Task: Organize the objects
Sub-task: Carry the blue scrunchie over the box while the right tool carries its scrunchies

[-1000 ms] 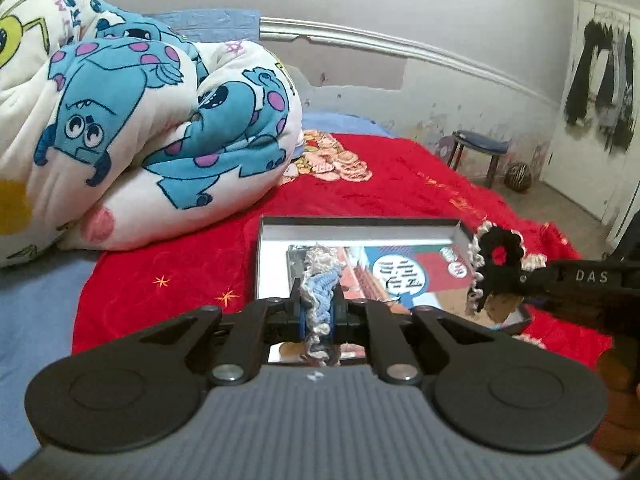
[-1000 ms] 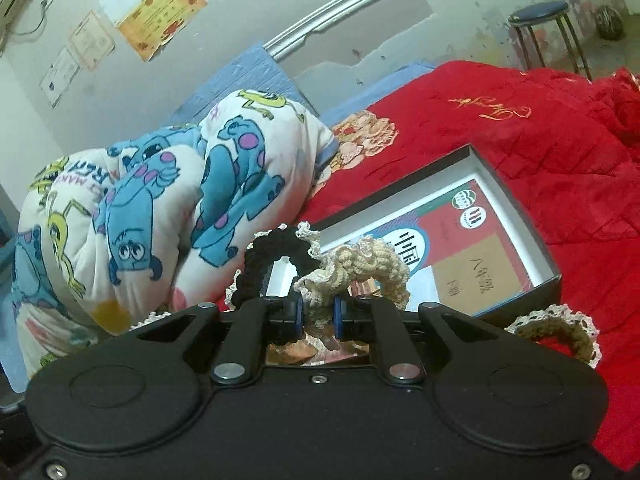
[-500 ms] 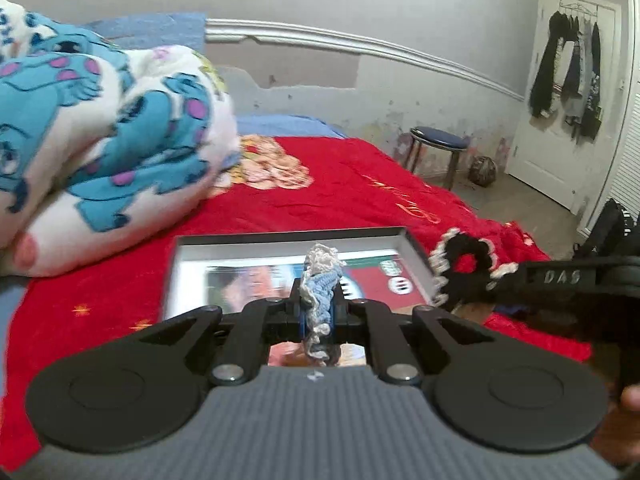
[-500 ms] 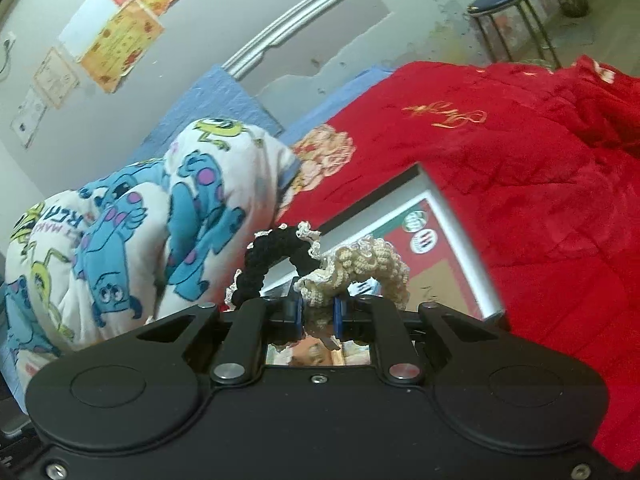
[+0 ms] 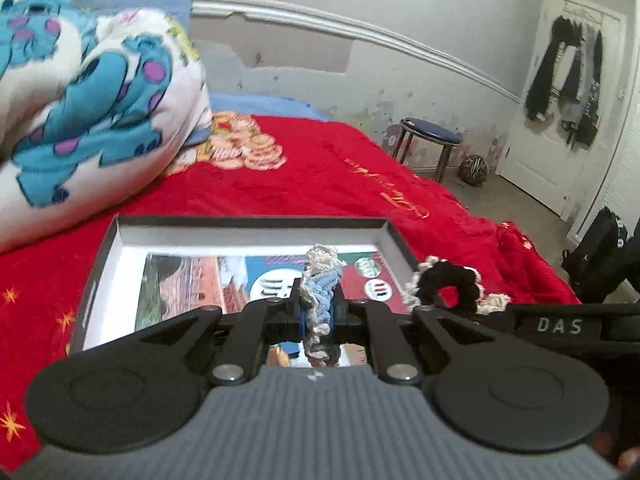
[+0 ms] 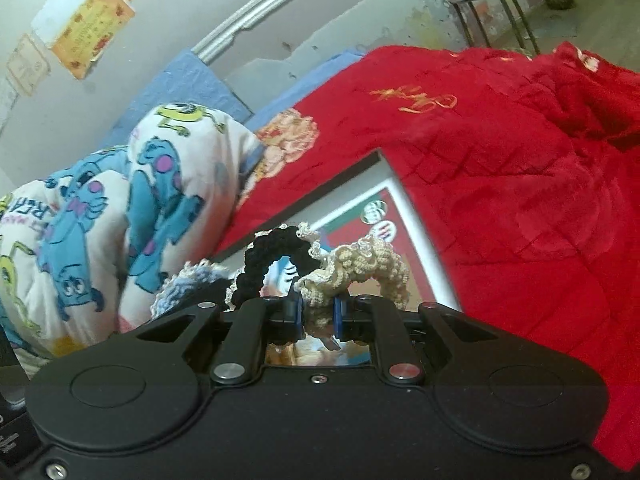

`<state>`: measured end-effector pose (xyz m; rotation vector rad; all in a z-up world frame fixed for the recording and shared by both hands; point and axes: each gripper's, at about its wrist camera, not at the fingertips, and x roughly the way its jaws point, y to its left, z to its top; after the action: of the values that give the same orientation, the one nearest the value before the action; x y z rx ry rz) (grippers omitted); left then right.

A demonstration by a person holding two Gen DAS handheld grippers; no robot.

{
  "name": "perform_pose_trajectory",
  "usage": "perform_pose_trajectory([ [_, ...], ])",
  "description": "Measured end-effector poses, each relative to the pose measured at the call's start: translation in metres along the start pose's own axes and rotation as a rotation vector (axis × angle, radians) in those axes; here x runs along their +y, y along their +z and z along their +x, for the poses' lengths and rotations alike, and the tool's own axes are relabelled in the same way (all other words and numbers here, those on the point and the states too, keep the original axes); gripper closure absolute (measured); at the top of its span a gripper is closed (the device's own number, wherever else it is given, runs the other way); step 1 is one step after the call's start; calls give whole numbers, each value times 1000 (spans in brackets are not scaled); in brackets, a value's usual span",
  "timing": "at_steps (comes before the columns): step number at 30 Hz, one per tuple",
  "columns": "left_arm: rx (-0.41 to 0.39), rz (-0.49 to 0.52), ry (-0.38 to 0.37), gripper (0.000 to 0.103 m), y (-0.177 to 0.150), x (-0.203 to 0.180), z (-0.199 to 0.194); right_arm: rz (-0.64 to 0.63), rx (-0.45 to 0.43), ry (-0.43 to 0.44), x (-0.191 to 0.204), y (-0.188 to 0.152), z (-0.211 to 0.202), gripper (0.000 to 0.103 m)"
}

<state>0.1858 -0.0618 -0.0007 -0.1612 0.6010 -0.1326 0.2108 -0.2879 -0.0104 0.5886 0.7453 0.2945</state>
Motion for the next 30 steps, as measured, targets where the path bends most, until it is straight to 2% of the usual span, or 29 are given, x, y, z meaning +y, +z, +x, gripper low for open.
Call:
perform_pose_trajectory([
  [4, 36, -46, -7, 90, -7, 13, 10, 6, 19, -11, -5, -4, 13, 89],
  [6, 43, -34, 2, 90, -9, 13, 13, 25, 40, 10, -7, -7, 18, 89],
  [9, 45, 23, 53, 89, -8, 8, 15, 30, 54, 26, -8, -9, 20, 89],
  [13, 80, -14, 5, 90, -4, 15, 11, -17, 45, 26, -4, -5, 17, 89],
  [16, 123, 11, 4, 89, -2, 14, 12, -37, 48, 14, -5, 0, 20, 89],
  [22, 147, 17, -19, 89, -5, 4, 19, -60, 60, -18, -6, 0, 29, 89],
  [27, 174, 38, 19, 88, -10, -2, 26, -141, 76, -45, 7, 0, 39, 89],
  [30, 192, 52, 25, 88, -12, -3, 31, -136, 99, -77, 5, -1, 45, 89],
])
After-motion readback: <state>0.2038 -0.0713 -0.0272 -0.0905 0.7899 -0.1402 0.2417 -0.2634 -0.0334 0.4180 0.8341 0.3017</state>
